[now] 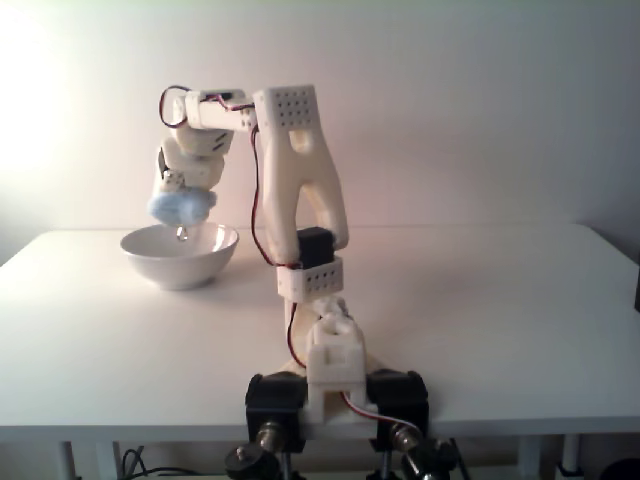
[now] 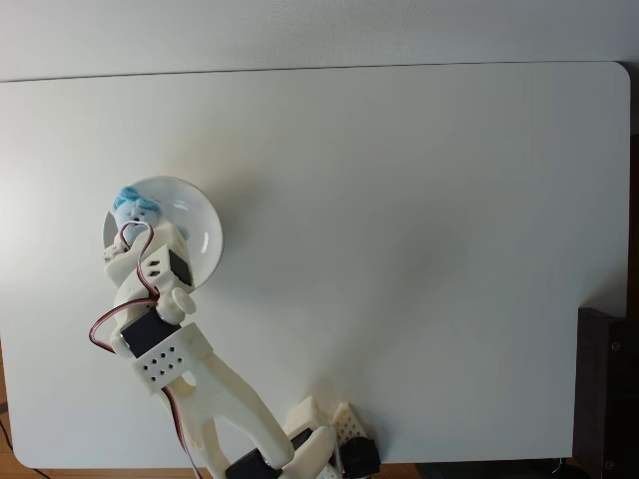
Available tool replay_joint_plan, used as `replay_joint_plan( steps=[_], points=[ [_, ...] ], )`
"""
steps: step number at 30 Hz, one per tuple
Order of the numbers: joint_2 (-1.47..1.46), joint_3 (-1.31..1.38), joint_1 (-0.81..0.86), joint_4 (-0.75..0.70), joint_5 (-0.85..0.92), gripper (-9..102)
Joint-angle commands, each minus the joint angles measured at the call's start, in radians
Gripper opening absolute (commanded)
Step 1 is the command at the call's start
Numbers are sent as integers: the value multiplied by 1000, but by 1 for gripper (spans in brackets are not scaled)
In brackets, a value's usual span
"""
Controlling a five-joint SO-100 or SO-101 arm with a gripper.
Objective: Grasp a skyblue doll and put it into the bowl.
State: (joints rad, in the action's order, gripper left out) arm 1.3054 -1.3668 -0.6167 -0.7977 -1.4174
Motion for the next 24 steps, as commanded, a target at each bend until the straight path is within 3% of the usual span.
replay_joint_plan(
  steps=[1,14,24],
  points=[
    [64,17,14,11,8,5],
    [64,20,77,12,6,41],
    [64,77,75,11,6,60]
  ],
)
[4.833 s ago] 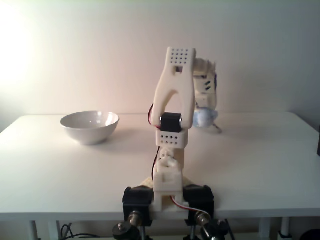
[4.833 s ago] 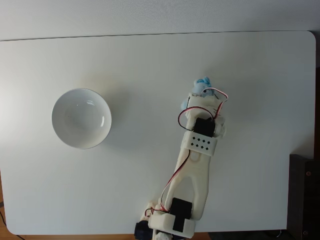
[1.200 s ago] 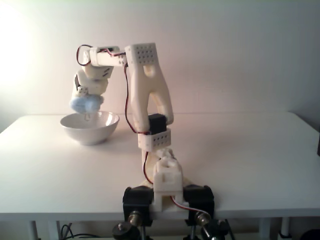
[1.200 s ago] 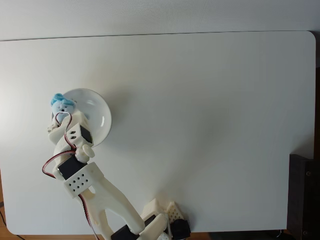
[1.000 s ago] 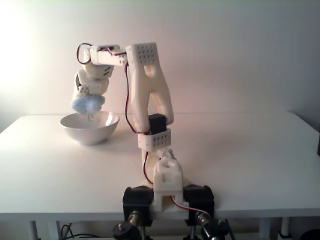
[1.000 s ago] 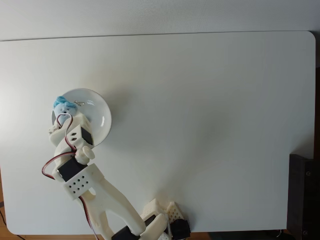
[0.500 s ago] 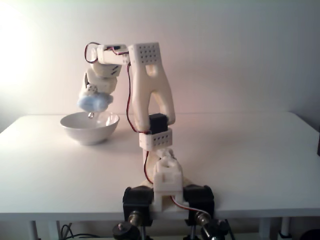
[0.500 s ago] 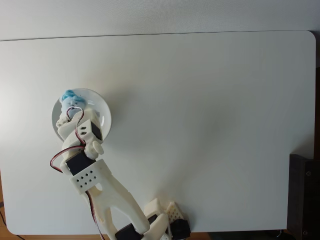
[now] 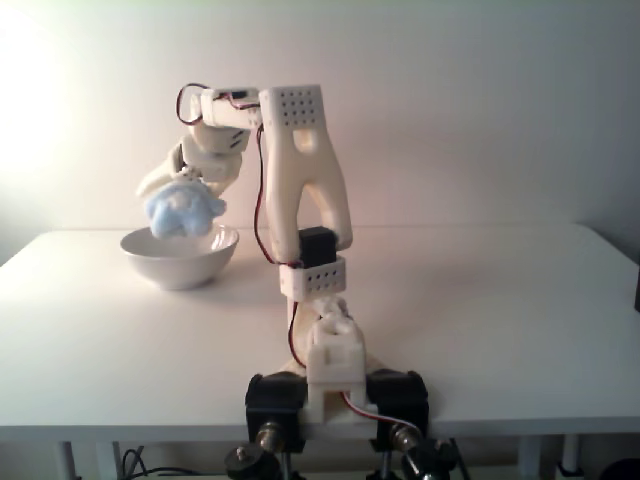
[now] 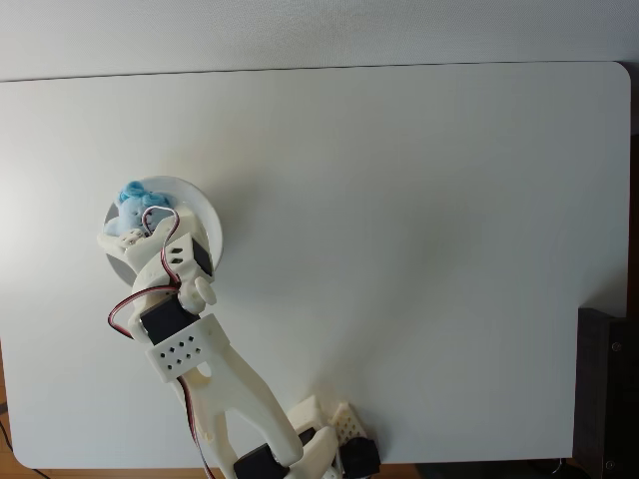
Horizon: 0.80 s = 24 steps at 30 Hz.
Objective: Grasp a skyblue doll and put it into the bowl.
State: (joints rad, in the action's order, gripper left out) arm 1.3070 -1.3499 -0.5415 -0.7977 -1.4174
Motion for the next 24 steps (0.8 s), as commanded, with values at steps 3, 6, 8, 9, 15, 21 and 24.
replay_joint_plan(
  steps=[3,6,8,9,15,21,24],
  points=[
    [63,61,-3,11,6,63],
    [63,61,-8,11,6,65],
    [63,61,-8,11,6,66],
    [64,61,-9,11,6,66],
    [103,63,-9,11,6,65],
    [195,63,5,12,6,65],
    [268,63,48,12,6,64]
  ],
)
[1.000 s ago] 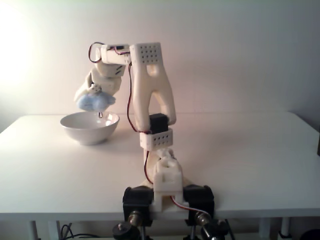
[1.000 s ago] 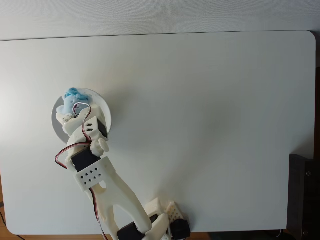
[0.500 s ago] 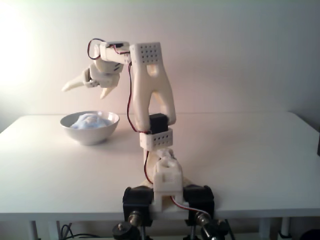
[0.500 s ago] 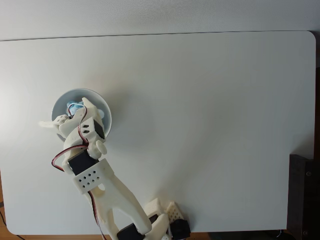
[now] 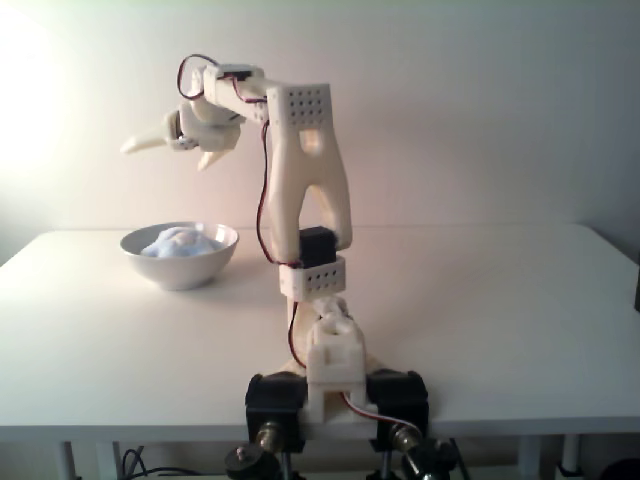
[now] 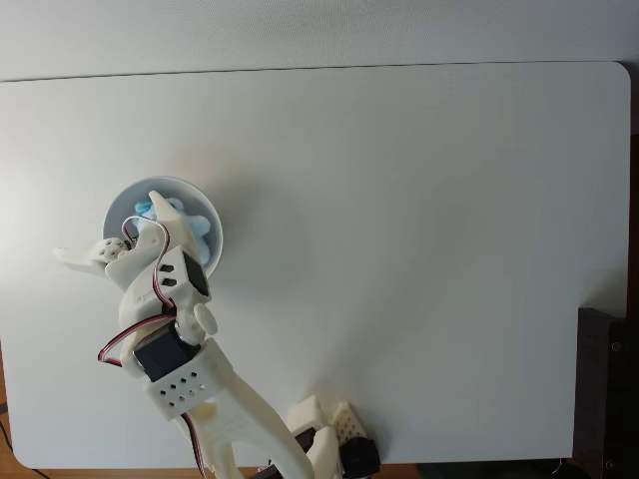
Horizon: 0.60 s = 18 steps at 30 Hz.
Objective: Grasp a skyblue doll and put it into the bowl.
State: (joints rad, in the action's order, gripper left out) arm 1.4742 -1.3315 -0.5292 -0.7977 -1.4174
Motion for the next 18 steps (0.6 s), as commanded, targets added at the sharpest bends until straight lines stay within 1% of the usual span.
replay_joint_plan(
  steps=[1,5,14,18],
  points=[
    [126,44,54,12,6,63],
    [273,35,114,9,6,55],
    [574,21,281,-9,-8,26],
    [660,21,334,-72,-9,17]
  ],
)
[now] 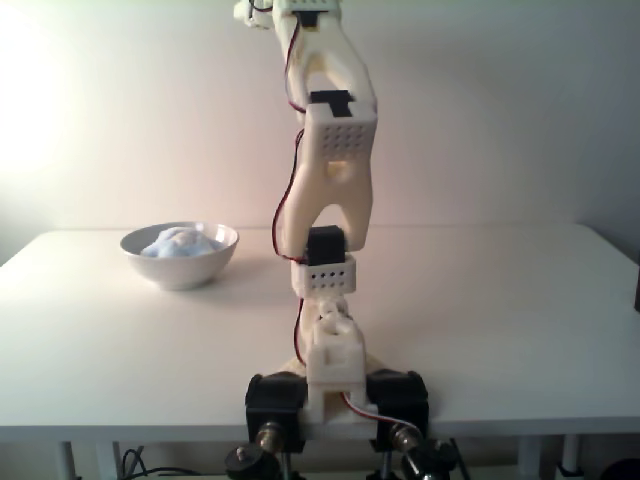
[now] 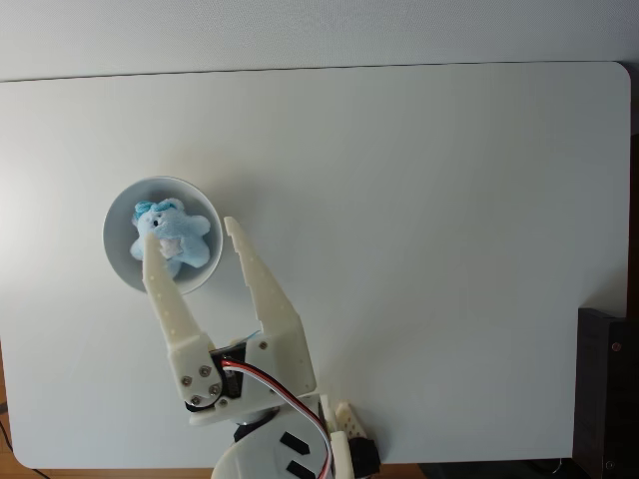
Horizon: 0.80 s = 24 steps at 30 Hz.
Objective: Grasp a skyblue doll and put it into the bowl.
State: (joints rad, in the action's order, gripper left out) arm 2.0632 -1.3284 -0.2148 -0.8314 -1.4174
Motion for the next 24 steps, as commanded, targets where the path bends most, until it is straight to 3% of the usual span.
replay_joint_plan(
  steps=[1,13,24],
  points=[
    [89,18,32,-66,-11,16],
    [227,14,124,-397,-100,15],
    [525,-411,163,-410,-89,15]
  ],
)
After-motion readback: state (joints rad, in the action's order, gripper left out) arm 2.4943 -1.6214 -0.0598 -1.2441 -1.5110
